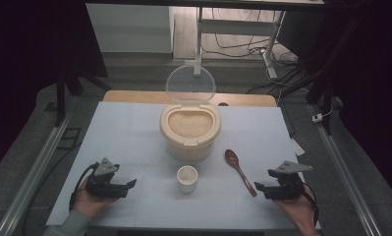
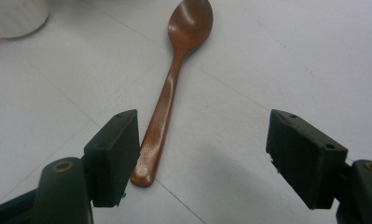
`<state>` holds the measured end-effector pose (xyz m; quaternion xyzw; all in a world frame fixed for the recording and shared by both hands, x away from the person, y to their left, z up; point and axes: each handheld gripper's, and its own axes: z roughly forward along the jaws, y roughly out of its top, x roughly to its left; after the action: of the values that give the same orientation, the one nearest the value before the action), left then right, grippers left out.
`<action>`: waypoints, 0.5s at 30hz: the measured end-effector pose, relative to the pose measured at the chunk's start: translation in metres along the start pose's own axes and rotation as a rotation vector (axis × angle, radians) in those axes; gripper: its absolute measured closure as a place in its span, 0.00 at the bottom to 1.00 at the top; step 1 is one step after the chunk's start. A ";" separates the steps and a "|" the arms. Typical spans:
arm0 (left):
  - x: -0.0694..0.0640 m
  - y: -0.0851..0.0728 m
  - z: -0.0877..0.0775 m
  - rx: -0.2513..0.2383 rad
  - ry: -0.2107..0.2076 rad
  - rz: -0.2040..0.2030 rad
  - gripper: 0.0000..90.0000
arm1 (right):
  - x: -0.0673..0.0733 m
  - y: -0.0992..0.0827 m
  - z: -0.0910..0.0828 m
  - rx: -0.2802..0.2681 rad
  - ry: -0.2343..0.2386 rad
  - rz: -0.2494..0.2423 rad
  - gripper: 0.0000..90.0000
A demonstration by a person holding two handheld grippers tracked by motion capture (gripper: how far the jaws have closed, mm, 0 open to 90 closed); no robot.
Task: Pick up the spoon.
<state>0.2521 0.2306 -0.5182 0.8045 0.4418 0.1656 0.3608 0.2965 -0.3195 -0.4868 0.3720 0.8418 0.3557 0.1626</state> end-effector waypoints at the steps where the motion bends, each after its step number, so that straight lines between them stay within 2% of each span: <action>1: 0.000 0.000 0.000 0.001 -0.001 -0.001 0.16 | 0.000 0.002 -0.001 0.003 0.002 -0.001 0.29; 6: -0.001 -0.001 0.001 0.008 -0.006 0.005 0.15 | 0.007 0.015 -0.006 0.031 -0.008 0.007 0.31; 11: -0.001 0.000 0.000 0.004 -0.007 0.007 0.15 | 0.012 0.023 -0.005 0.073 0.003 0.004 0.32; 12: -0.001 -0.001 0.000 0.004 -0.007 0.007 0.15 | 0.015 0.026 -0.003 0.101 -0.006 -0.006 0.32; 15: -0.001 -0.001 0.001 0.008 -0.009 0.006 0.15 | 0.018 0.030 0.001 0.129 -0.005 -0.010 0.32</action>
<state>0.2512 0.2299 -0.5194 0.8080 0.4382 0.1612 0.3593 0.3004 -0.2920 -0.4664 0.3782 0.8646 0.2987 0.1422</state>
